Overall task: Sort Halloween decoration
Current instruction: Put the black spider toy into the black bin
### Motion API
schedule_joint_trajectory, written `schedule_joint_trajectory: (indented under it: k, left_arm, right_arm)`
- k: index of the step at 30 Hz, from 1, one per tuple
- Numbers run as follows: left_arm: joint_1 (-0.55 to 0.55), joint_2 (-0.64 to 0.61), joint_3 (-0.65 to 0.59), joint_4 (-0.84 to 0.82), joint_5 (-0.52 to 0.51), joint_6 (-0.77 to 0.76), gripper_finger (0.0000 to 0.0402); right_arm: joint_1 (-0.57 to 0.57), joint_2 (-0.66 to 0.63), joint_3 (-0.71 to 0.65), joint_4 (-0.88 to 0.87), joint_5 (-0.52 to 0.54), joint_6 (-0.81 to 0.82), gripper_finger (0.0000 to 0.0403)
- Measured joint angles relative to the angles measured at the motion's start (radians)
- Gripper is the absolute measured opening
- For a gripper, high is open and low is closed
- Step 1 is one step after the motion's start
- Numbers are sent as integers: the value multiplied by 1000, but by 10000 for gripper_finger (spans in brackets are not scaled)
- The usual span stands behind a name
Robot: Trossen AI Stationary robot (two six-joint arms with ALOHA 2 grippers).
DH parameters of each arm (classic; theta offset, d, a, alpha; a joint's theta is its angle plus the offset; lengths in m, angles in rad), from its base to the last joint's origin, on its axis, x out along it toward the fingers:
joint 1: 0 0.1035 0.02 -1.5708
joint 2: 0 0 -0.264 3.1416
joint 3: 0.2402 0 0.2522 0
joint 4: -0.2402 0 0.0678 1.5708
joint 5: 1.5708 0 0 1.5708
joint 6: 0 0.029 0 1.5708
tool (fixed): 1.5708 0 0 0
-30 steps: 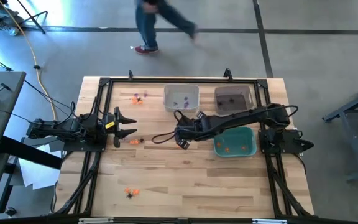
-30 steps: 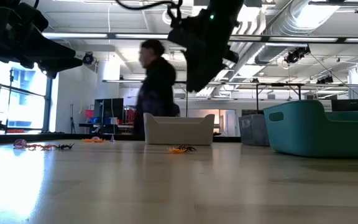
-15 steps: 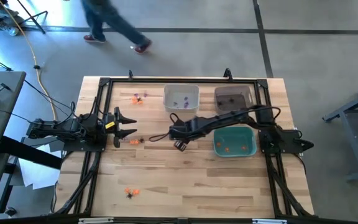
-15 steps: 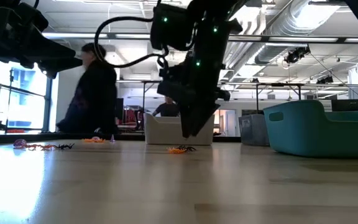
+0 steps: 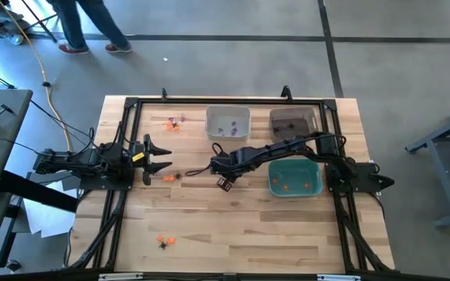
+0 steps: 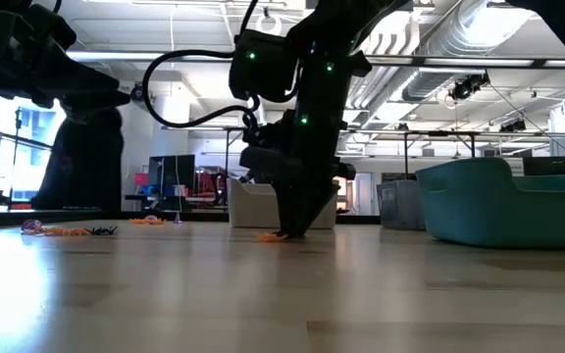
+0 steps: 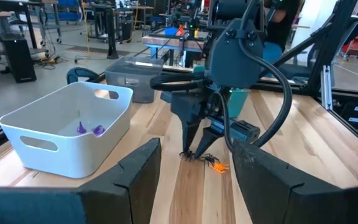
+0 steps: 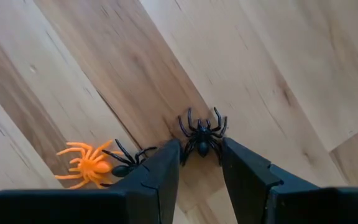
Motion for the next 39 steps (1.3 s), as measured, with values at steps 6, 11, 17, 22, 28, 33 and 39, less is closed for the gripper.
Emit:
schedule_joint_trajectory:
  k: [6,11,17,22,28,33,39]
  left_arm:
    - [0,0,0,0,0,0,186]
    - [0,0,0,0,0,0,186]
    - [0,0,0,0,0,0,186]
    - [0,0,0,0,0,0,186]
    - [0,0,0,0,0,0,186]
    - [0,0,0,0,0,0,186]
    - [0,0,0,0,0,0,186]
  right_arm:
    - [0,2,-2,5,6,0,96]
    - [0,3,-2,13,6,4,31]
    - [0,1,-2,12,9,10,10]
    - [1,-30,-5,-3,20,11,3]
    - [3,-93,-8,-80,127,10,1]
    - [6,-148,-8,-156,157,11,1]
    - [5,-231,-8,-220,206,10,1]
